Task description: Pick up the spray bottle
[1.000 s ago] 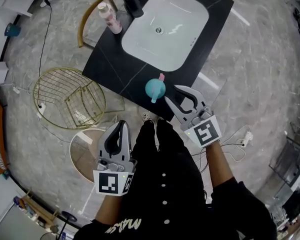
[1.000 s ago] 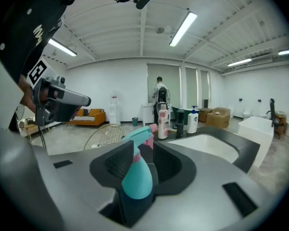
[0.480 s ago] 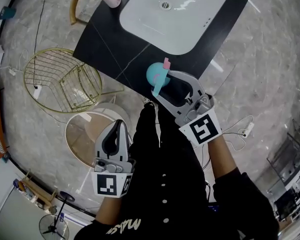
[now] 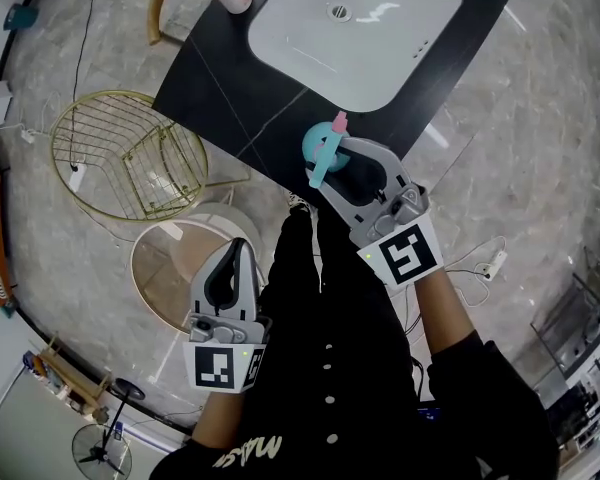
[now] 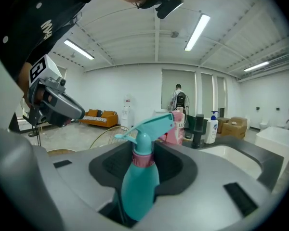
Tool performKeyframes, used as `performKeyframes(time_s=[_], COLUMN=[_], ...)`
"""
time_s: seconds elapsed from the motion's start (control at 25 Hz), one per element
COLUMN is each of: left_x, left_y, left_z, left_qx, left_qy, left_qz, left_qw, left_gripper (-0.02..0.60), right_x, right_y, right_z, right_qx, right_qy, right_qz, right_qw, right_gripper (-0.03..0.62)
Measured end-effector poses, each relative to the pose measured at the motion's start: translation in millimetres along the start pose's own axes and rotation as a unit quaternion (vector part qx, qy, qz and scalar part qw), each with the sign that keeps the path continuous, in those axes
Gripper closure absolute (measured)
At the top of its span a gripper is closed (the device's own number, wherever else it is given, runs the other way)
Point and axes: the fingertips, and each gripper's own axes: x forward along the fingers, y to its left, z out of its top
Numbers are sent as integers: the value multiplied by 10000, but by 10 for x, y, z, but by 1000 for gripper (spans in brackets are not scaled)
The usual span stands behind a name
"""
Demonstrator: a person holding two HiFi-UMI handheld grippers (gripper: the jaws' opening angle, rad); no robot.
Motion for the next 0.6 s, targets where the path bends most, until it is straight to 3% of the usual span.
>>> performKeyframes(time_s=[0.2, 0.4, 0.6], left_x=[2, -3, 41], left_y=[20, 56, 39], left_z=[300, 767, 1302], left_qx=[122, 323, 452], left_qy=[-278, -665, -1185], left_qz=[22, 94, -12], left_qw=[9995, 9972, 9919], left_gripper=[565, 565, 565], right_x=[-93, -299, -571], right_y=[-240, -496, -685], right_z=[382, 1068, 1614], right_qx=[61, 497, 300], right_qy=[-226, -976, -1166], right_qz=[-355, -885, -1270], right_qw=[9991, 9900, 9846], right_gripper=[462, 462, 462])
